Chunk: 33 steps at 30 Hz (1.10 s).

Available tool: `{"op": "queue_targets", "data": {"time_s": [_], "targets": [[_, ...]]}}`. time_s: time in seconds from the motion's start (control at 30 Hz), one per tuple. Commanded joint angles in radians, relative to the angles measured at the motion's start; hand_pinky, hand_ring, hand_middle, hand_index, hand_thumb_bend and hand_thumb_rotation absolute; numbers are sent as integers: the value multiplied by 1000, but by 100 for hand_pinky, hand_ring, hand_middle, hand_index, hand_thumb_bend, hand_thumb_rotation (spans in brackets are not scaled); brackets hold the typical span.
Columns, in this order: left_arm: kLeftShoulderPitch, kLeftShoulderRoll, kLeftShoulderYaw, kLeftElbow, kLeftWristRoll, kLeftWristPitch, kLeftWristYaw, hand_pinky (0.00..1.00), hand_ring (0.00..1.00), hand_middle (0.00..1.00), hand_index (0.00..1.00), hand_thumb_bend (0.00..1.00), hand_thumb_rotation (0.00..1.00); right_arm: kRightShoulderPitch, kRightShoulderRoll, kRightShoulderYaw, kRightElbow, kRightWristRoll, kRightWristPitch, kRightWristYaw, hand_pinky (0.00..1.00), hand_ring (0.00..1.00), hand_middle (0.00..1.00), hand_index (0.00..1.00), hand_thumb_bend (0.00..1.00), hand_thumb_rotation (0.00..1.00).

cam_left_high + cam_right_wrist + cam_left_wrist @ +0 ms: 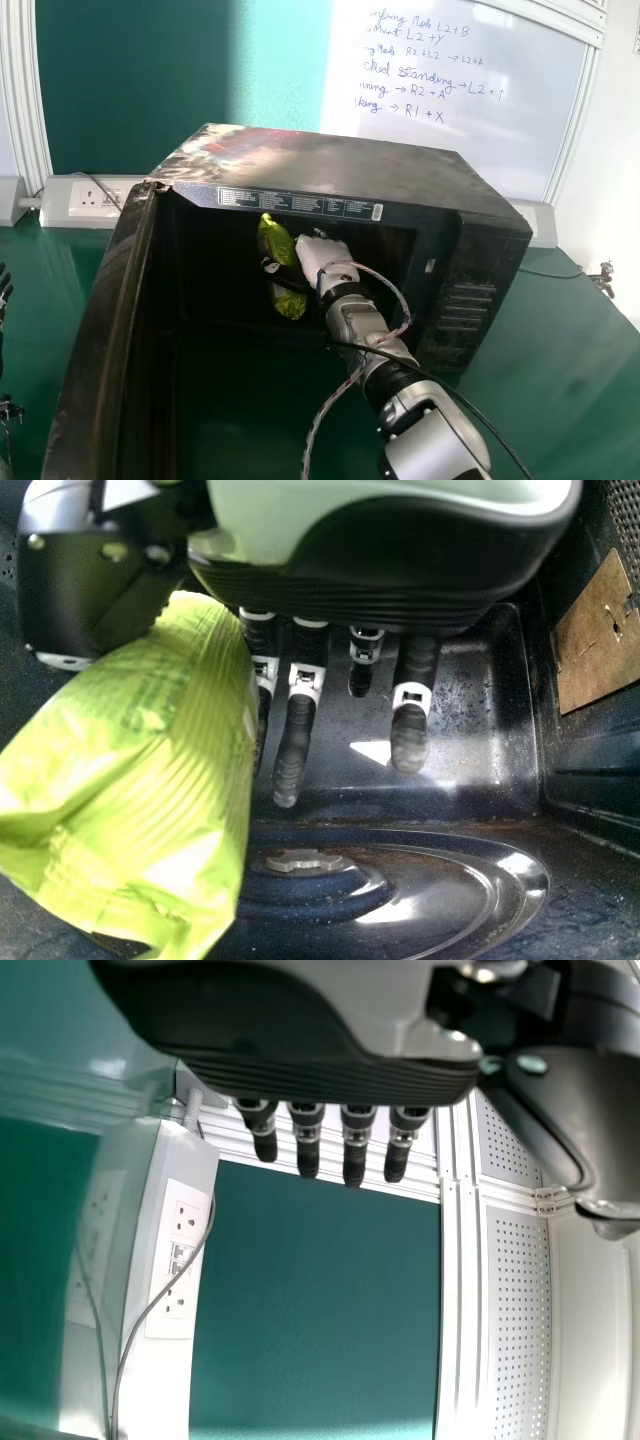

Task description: Put biscuit inside oven

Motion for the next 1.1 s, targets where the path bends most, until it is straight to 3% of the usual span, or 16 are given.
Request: {"op": "queue_targets", "data": {"time_s": [0.0, 0.17, 0.7, 1.07], "targets": [[42, -55, 5, 29, -15, 9, 2, 75, 78, 77, 82, 69, 73, -36, 1, -2, 1, 9, -4, -20, 14, 21, 47, 48, 53, 0], [43, -57, 5, 27, -13, -3, 5, 74, 78, 77, 82, 70, 73, -39, 5, -1, 2, 10, -2, -22, 11, 17, 47, 48, 53, 0], [57, -66, 9, 1, -23, 3, 3, 74, 78, 77, 81, 71, 72, -14, 5, 37, 10, -6, 2, 75, 20, 27, 47, 49, 53, 0], [69, -72, 9, -14, -21, 1, 10, 73, 77, 77, 81, 72, 73, 11, 7, 45, 15, 0, 7, 69, 17, 23, 47, 49, 53, 0]]}}
